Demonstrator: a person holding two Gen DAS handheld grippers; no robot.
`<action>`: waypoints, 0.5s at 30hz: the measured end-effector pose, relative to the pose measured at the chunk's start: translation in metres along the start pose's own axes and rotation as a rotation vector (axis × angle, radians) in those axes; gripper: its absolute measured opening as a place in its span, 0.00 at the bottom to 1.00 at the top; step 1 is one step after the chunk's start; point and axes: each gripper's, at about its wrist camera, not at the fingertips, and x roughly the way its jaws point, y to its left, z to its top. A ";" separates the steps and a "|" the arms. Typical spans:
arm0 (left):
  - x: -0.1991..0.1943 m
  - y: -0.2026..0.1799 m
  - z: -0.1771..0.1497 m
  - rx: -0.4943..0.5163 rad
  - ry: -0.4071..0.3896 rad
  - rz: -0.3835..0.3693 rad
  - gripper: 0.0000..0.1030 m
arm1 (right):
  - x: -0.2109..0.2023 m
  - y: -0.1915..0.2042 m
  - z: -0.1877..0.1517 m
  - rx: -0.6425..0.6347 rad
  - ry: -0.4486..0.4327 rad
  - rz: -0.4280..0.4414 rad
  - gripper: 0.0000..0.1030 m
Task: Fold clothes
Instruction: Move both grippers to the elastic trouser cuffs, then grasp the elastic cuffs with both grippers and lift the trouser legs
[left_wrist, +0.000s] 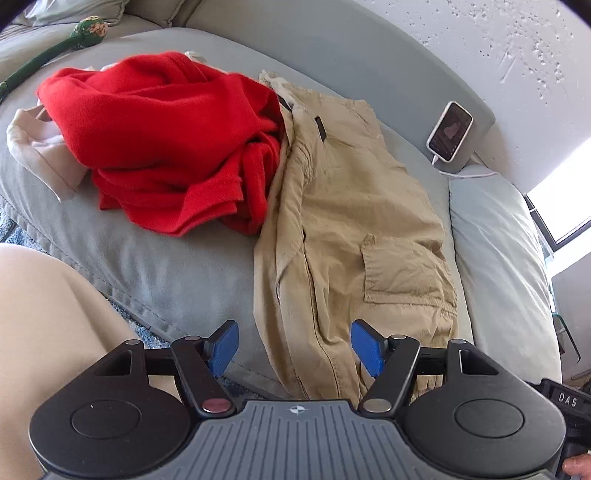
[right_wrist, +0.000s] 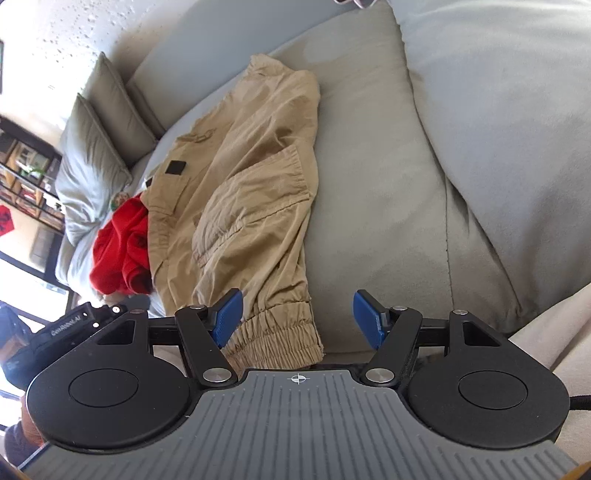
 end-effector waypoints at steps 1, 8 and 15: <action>0.005 -0.003 -0.003 0.017 0.000 -0.001 0.64 | 0.004 -0.004 0.001 0.012 0.012 0.020 0.66; 0.033 -0.012 -0.004 0.086 0.008 0.008 0.64 | 0.024 -0.016 0.012 0.011 0.037 0.137 0.67; 0.031 -0.012 -0.005 0.092 0.022 0.017 0.59 | 0.031 -0.017 0.016 0.004 0.030 0.174 0.64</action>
